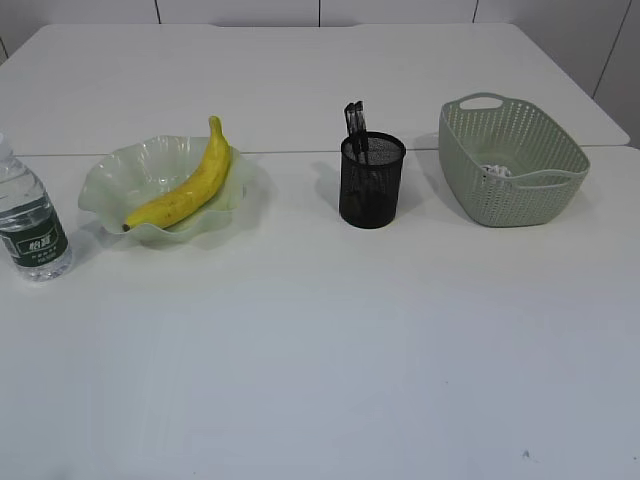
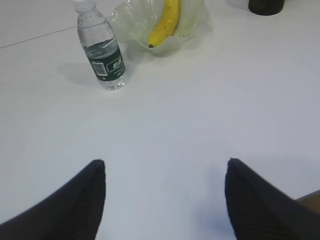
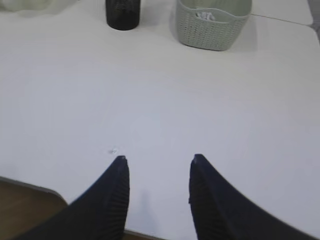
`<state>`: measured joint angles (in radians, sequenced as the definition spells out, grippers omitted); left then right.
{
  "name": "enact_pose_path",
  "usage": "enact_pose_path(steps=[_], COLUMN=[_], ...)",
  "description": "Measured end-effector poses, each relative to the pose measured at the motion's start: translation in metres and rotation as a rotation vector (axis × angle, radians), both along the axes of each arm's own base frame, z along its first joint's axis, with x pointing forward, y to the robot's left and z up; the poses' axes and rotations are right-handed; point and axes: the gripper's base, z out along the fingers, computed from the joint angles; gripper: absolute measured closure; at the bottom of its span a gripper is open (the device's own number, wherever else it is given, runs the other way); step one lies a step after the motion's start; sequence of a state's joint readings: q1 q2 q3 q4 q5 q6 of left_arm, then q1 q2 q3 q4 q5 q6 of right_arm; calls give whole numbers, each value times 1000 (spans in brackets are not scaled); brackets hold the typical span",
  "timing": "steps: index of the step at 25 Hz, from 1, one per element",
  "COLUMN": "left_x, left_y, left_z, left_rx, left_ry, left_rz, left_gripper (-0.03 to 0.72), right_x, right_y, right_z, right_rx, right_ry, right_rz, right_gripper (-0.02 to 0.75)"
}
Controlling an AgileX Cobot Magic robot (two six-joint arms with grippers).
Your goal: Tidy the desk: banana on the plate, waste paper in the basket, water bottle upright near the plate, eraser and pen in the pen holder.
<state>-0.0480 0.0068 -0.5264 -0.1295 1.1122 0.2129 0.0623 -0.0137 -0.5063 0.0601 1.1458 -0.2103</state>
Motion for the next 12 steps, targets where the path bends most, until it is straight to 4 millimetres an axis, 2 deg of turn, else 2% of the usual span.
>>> enact_pose_path(steps=[12], left_x=[1], left_y=[-1], left_z=[0], left_rx=[0], left_ry=[0], left_rz=[55], left_gripper=[160], right_x=[1], right_y=[2], right_z=[0], right_rx=[0], right_ry=[0], right_rz=[-171], right_gripper=[435])
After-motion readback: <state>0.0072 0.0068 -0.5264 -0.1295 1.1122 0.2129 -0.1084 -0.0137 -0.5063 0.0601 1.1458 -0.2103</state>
